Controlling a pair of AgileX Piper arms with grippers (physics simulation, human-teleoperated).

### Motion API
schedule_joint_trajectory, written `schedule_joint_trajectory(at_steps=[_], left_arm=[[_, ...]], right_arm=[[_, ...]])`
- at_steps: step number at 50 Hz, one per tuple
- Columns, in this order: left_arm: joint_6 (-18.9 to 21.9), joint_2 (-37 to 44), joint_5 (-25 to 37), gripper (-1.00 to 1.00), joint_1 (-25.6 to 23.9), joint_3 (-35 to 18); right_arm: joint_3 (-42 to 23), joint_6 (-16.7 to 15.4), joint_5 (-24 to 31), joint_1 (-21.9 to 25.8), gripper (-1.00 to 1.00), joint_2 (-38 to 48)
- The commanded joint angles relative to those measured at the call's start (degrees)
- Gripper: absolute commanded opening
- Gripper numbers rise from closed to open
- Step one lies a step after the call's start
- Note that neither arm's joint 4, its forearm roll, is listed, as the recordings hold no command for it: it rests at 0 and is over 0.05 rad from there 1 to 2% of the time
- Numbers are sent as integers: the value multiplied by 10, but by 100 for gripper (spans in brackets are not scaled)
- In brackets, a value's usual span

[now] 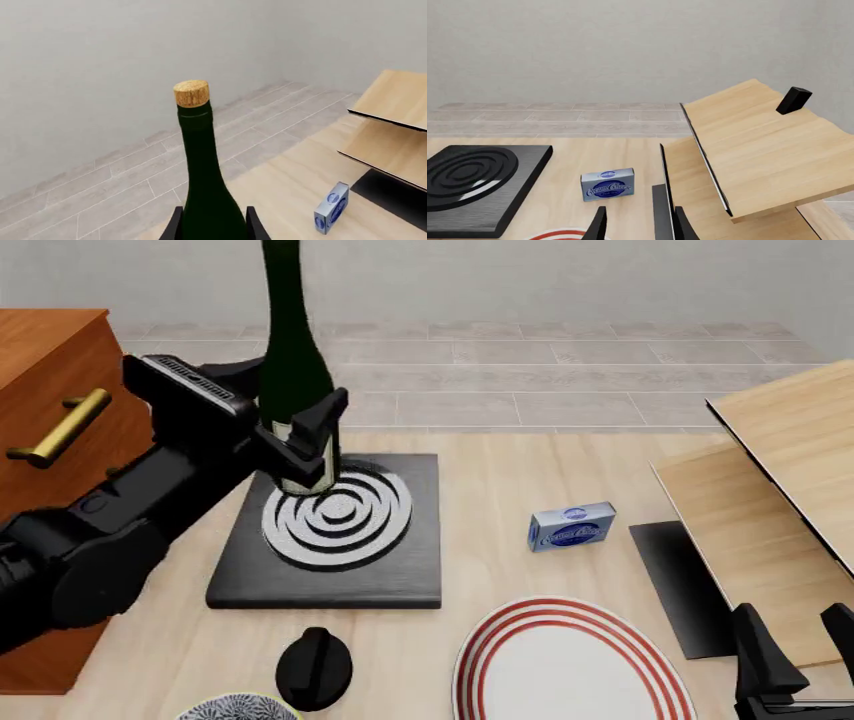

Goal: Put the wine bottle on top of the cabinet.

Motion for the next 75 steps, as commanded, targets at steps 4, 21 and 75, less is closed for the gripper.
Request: schedule_joint_trajectory(at_steps=[4, 21, 75], left_arm=[[11, -42, 110, -100, 43, -68], [30, -50, 194, -100, 97, -137], [61, -37, 319, -100, 344, -274]], right_arm=[[0, 0, 0, 0, 100, 0], [0, 0, 0, 0, 100, 0], [0, 0, 0, 0, 100, 0]])
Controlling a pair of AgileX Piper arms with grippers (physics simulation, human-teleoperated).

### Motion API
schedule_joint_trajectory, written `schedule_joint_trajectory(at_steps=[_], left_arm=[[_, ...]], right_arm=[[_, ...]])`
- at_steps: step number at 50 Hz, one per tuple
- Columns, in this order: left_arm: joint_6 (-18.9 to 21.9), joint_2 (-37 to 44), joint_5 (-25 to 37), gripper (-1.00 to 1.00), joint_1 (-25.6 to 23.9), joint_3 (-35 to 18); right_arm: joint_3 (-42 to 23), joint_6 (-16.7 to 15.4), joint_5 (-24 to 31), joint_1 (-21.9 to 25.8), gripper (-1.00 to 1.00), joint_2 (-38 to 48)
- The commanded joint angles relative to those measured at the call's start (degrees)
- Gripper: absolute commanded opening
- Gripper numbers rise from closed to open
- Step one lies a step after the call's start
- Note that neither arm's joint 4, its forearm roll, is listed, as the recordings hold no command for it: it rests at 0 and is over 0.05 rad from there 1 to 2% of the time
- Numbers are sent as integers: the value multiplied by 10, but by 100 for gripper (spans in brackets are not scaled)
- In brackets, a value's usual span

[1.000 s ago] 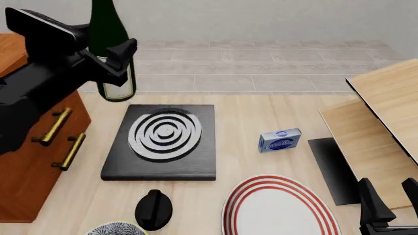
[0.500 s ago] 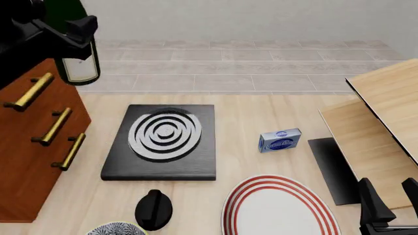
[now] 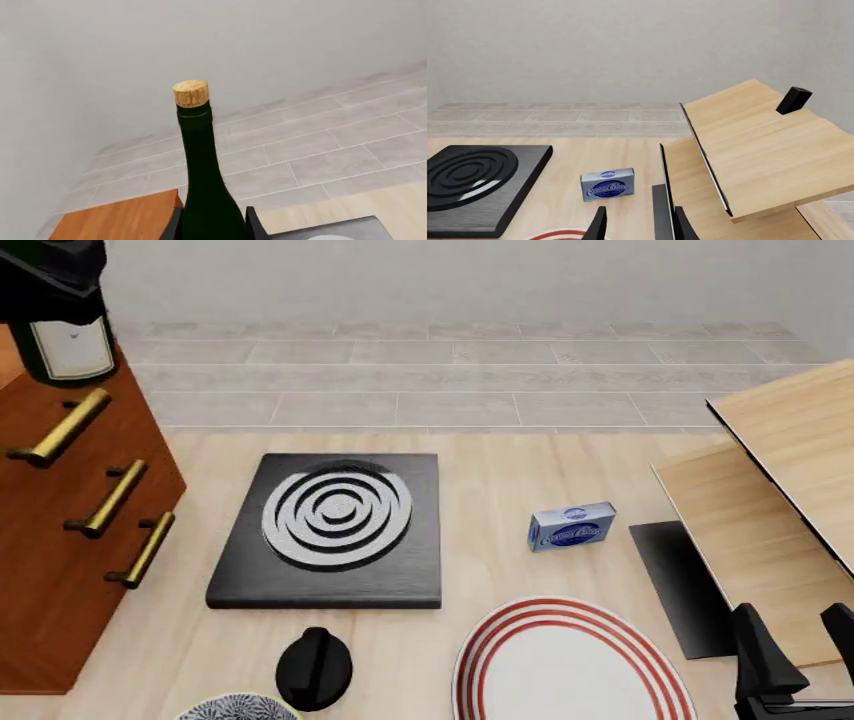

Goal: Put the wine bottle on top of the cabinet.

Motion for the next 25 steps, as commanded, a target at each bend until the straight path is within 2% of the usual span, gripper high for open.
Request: schedule_joint_trajectory(at_steps=[1, 15, 25], left_arm=[[16, 2, 19, -100, 54, -34], [35, -2, 27, -100, 101, -40], [32, 6, 36, -100, 137, -63]], right_arm=[[0, 0, 0, 0, 100, 0], [0, 0, 0, 0, 100, 0], [0, 0, 0, 0, 100, 0]])
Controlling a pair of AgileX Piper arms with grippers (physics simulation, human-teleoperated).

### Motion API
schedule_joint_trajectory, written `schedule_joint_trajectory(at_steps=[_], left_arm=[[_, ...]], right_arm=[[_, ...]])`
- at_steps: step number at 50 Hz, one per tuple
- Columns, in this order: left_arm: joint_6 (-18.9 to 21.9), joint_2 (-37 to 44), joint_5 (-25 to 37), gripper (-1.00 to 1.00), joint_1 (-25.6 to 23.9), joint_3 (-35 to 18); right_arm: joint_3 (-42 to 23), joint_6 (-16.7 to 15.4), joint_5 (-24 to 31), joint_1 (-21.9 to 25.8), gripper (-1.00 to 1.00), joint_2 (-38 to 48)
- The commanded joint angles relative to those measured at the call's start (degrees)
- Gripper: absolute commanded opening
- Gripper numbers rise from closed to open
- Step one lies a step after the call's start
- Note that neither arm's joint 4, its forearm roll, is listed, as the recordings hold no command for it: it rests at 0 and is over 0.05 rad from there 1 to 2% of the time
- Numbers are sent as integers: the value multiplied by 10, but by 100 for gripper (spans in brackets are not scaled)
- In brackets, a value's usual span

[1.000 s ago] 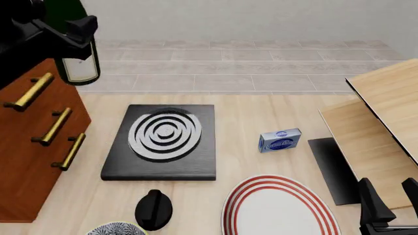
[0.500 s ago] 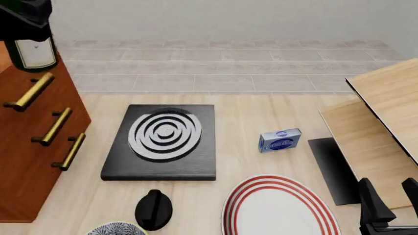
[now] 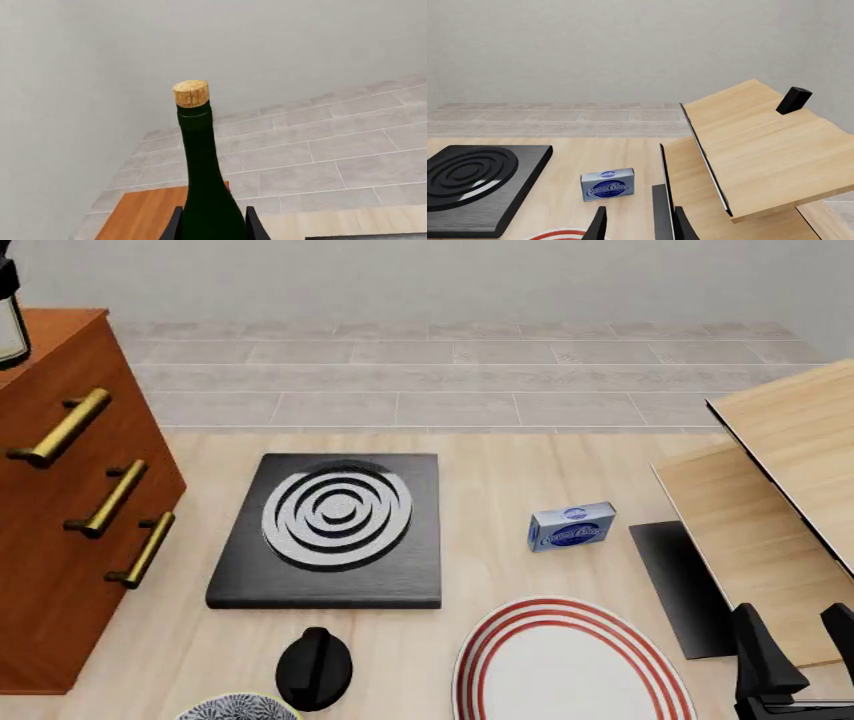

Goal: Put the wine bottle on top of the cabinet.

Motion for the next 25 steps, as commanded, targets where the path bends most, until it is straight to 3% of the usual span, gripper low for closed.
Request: schedule_joint_trajectory(at_steps=[1, 25], left_arm=[[12, 4, 8, -100, 44, -26], [20, 14, 21, -100, 111, -58]], right_arm=[[0, 0, 0, 0, 100, 0], [0, 0, 0, 0, 100, 0]])
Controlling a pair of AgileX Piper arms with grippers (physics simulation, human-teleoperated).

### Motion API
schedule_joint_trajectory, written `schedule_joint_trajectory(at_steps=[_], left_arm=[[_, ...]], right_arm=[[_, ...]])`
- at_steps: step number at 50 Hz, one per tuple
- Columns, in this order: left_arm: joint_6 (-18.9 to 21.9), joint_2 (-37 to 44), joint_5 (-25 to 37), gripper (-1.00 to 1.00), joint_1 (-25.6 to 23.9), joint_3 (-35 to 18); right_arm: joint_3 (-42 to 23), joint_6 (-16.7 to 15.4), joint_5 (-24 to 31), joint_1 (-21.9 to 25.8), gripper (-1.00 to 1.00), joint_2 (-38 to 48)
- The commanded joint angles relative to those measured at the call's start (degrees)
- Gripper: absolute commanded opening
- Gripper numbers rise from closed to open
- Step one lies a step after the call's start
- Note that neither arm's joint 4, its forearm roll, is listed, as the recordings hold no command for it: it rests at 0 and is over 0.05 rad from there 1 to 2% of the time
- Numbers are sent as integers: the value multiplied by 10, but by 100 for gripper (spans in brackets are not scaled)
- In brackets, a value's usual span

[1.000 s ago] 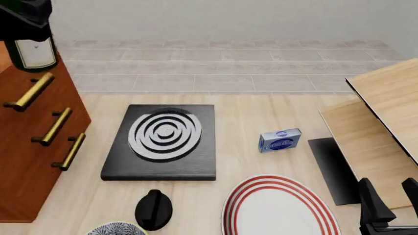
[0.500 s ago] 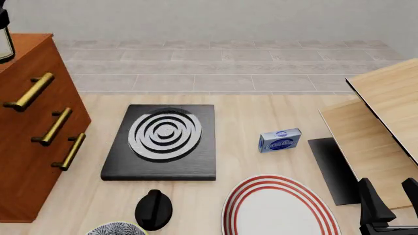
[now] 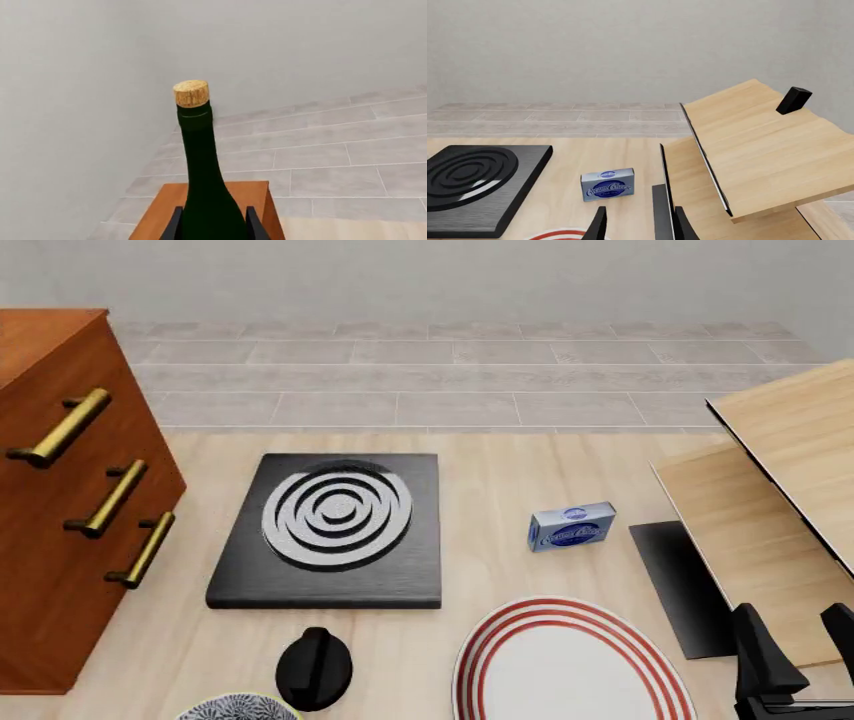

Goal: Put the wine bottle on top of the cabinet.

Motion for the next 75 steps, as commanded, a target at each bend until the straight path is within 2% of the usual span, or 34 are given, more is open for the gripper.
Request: schedule_joint_trajectory(at_steps=[1, 14, 15, 16, 17, 29, 37, 75], left_arm=[[12, 3, 3, -100, 33, -18], [3, 19, -9, -100, 70, -30], [26, 17, -24, -100, 74, -14], [30, 15, -31, -100, 76, -7], [20, 18, -31, -100, 81, -9], [6, 30, -55, -100, 105, 21], [-5, 25, -81, -100, 107, 60], [-8, 42, -161, -100, 127, 163]], right_arm=[[0, 0, 0, 0, 100, 0], [0, 0, 0, 0, 100, 0], [0, 0, 0, 0, 100, 0], [0, 0, 0, 0, 100, 0], [0, 0, 0, 0, 100, 0], [0, 0, 0, 0, 100, 0], [0, 0, 0, 0, 100, 0], [0, 0, 0, 0, 100, 0]])
